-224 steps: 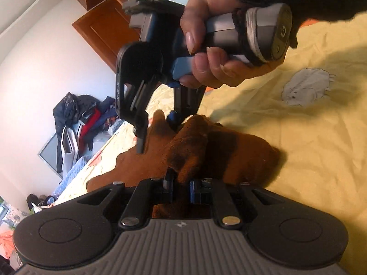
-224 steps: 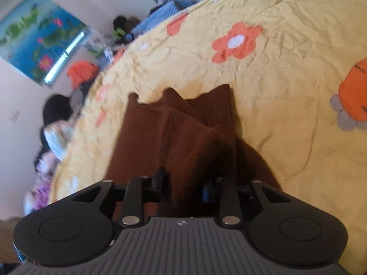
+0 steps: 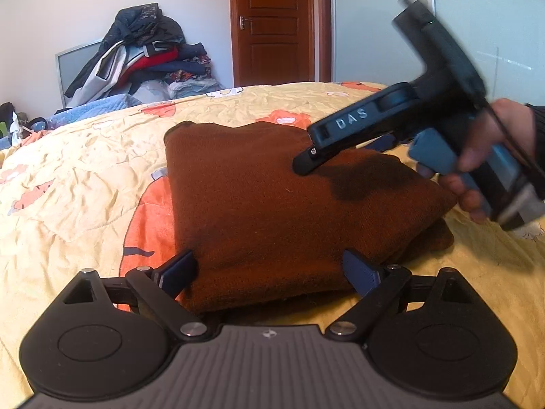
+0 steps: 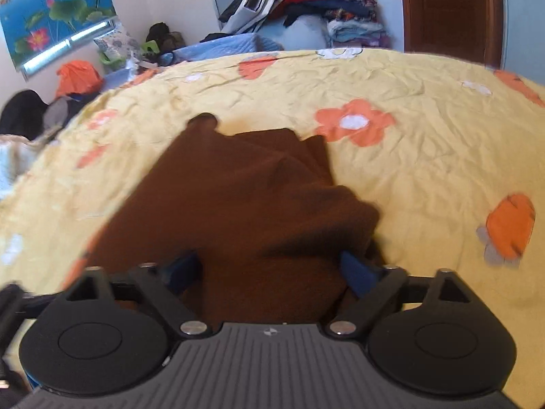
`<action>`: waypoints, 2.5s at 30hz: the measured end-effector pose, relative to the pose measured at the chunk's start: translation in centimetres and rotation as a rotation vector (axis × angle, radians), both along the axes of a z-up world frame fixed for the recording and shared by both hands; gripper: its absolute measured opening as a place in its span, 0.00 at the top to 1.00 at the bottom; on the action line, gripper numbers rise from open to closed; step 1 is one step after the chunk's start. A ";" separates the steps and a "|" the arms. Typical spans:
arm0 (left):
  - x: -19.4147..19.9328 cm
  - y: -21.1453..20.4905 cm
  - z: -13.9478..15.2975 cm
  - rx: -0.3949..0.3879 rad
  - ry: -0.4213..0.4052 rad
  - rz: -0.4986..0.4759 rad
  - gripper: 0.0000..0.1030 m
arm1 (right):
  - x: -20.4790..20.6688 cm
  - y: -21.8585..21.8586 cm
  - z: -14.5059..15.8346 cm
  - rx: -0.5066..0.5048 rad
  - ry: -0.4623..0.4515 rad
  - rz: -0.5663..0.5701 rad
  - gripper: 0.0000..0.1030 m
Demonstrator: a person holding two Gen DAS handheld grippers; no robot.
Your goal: Fold small clothes
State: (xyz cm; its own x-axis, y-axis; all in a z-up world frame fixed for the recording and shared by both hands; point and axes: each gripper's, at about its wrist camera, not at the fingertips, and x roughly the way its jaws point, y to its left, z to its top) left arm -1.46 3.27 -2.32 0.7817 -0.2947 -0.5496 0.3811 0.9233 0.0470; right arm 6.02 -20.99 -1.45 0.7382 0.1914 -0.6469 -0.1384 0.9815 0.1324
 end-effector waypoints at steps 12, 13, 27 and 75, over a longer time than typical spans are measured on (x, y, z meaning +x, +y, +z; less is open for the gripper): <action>-5.2 3.1 -0.3 0.169 -0.099 0.072 0.15 | -10.6 -2.1 4.1 0.273 -0.041 -0.010 0.22; -4.7 3.0 -0.2 0.152 -0.088 0.089 0.16 | -10.5 -2.1 3.8 0.276 -0.024 -0.006 0.28; -2.6 3.5 0.8 -0.004 0.018 0.124 0.91 | -6.1 -2.5 2.8 0.197 0.051 0.058 0.88; 4.9 11.7 -0.6 -0.882 0.583 0.110 0.27 | -4.0 -5.0 -1.4 0.692 0.168 -0.006 0.06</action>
State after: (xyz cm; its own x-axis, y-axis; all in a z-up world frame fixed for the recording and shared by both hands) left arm 3.47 14.98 -2.88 0.5128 -0.7154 -0.4745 0.0410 0.5725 -0.8188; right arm 2.03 -26.01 -2.85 0.6417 0.5956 -0.4833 -0.0566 0.6651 0.7446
